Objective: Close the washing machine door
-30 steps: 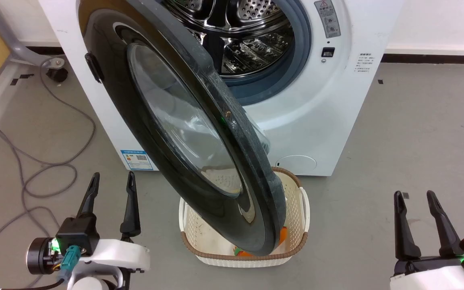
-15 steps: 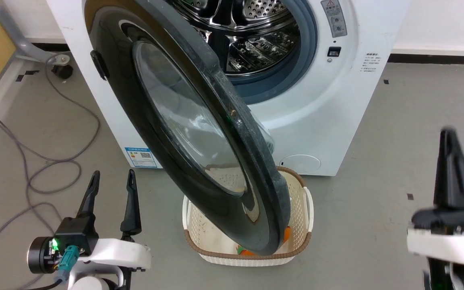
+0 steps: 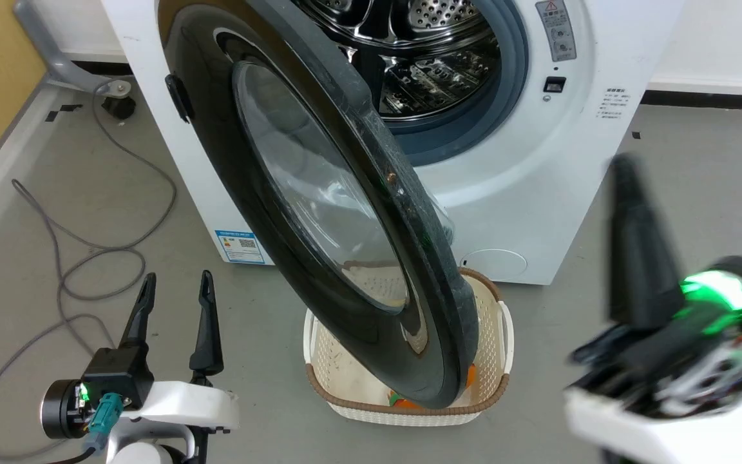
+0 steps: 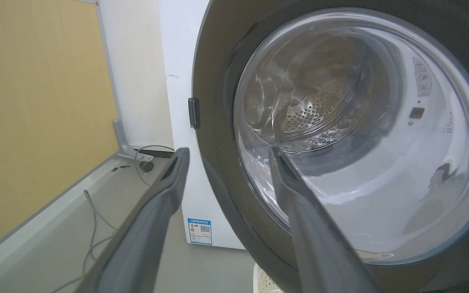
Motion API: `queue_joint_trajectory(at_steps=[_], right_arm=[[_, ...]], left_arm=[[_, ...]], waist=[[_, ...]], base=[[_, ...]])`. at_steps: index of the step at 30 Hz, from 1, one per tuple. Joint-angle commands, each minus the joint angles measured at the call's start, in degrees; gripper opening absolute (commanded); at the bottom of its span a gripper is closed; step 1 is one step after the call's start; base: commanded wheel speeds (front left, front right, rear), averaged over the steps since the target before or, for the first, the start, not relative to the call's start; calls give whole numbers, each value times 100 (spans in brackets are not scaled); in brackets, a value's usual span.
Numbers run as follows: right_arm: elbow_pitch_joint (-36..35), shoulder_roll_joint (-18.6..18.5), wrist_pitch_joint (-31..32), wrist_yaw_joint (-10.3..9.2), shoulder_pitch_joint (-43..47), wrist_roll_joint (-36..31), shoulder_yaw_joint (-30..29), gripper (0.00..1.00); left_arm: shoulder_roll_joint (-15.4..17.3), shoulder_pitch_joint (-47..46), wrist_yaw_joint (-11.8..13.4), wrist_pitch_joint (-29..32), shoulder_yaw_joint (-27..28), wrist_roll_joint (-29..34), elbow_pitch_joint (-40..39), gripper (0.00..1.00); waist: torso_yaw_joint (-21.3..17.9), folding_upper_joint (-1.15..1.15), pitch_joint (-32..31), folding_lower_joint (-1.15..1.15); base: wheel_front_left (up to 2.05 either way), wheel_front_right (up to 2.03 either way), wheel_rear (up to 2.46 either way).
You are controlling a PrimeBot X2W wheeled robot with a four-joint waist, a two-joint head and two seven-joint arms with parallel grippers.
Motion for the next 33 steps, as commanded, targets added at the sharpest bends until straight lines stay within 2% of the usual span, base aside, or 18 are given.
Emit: queue_joint_trajectory(at_steps=[1,6,12,15,19,33], right_arm=[[-27,7,-18,5,-46,-37,97,0],[209,-36,-18,5,-14,-476,1040,0],[708,-500,-18,5,-34,-1299,2287,0],[990,-622,-18,5,7,-1504,2606,0],[1408,-705,-18,5,110,-1572,2647,0],[2292,-819,-18,5,145,-1713,1707,0]], left_arm=[[-3,59,-20,-30,10,-1,0,100],[-4,76,-1,-30,26,-32,-30,100],[-5,32,17,-30,9,-89,-28,100],[-5,21,29,-30,5,-108,-25,100],[-6,6,44,-30,2,-140,-24,100],[-6,-117,95,-30,-77,-237,-60,100]], waist=[[10,0,1,0],[42,0,21,0],[105,0,117,0],[123,0,161,0],[137,0,231,0],[152,0,520,0]], base=[[0,0,0],[0,0,0],[0,0,0],[0,0,0],[0,0,0],[0,0,0]])
